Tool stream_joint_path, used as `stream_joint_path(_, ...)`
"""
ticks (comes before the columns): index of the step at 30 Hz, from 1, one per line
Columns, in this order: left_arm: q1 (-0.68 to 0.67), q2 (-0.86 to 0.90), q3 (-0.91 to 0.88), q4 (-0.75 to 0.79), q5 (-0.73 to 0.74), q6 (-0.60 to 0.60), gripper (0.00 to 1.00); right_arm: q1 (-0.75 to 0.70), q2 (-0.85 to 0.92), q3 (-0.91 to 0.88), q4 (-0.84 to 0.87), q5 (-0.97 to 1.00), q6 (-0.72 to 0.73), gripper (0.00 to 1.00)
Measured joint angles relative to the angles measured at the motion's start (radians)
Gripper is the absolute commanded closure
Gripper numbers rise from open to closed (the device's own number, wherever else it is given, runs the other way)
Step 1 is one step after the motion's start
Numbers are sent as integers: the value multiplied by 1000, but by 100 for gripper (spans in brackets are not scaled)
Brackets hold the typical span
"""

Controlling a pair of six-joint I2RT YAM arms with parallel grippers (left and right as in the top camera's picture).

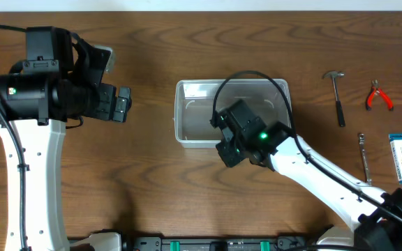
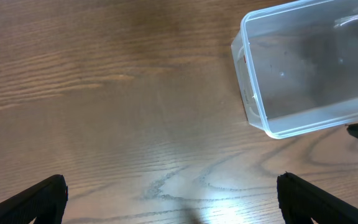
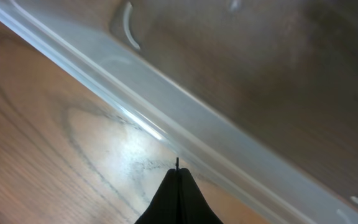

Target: Pack container

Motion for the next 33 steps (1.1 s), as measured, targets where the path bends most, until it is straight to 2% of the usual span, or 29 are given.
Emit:
stream_joint_path(8,0,0,0,-2,0,0,2,0,0,178,-151,12,0,98)
stream_joint_path(14,0,0,0,-6,-3,0,2,-23,0,375,-359,108,-2,64)
stream_joint_path(17,0,0,0,-7,-4,0,2,-62,0,475,-448,160,-1,35)
stream_joint_path(19,0,0,0,-7,-12,0,2,-98,-1,531,-499,191,-2,7)
stream_joint_path(20,0,0,0,-7,-20,0,2,-124,-2,562,-529,205,-3,1)
stream_joint_path(26,0,0,0,-9,-50,0,2,-301,-25,646,-668,279,-8,1)
stream_joint_path(33,0,0,0,9,-73,0,2,-639,-45,665,-726,283,-11,1)
